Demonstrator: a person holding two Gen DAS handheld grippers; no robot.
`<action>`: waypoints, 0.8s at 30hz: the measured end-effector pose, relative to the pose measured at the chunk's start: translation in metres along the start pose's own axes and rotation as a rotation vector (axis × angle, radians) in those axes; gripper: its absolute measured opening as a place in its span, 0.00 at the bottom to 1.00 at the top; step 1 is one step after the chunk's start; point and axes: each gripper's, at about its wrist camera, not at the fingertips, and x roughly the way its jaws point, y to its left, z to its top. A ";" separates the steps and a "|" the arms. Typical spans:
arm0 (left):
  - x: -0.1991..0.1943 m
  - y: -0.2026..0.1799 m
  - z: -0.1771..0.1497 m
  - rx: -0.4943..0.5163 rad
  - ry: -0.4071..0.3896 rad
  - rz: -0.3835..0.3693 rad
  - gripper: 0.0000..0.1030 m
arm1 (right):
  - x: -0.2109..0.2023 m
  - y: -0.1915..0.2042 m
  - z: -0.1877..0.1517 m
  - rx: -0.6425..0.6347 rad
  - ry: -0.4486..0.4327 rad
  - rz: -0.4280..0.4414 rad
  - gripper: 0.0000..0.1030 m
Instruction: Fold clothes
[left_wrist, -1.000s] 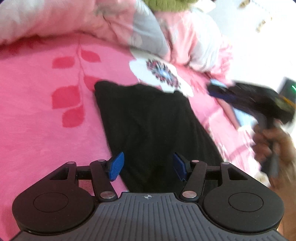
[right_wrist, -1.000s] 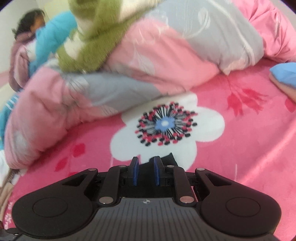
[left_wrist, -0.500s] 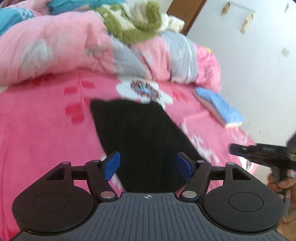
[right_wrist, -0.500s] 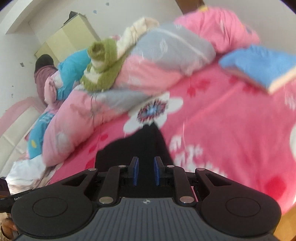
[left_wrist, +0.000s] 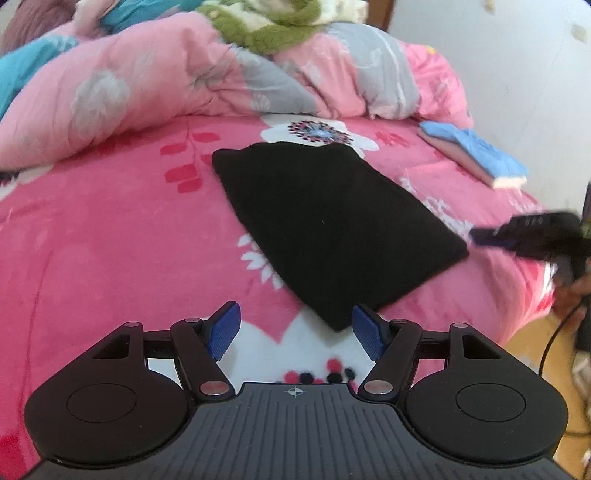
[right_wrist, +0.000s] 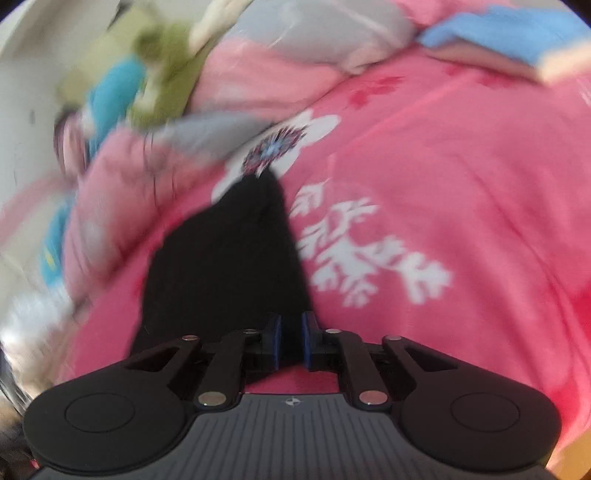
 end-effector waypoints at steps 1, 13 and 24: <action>-0.001 -0.002 -0.001 0.019 -0.001 -0.005 0.65 | -0.008 -0.001 0.000 -0.015 -0.022 -0.014 0.13; 0.044 -0.011 0.006 0.120 0.044 -0.017 0.65 | 0.013 0.046 -0.010 -0.344 -0.012 0.131 0.13; 0.022 0.015 0.011 0.080 -0.006 -0.115 0.66 | 0.014 0.045 0.024 -0.376 -0.004 0.123 0.28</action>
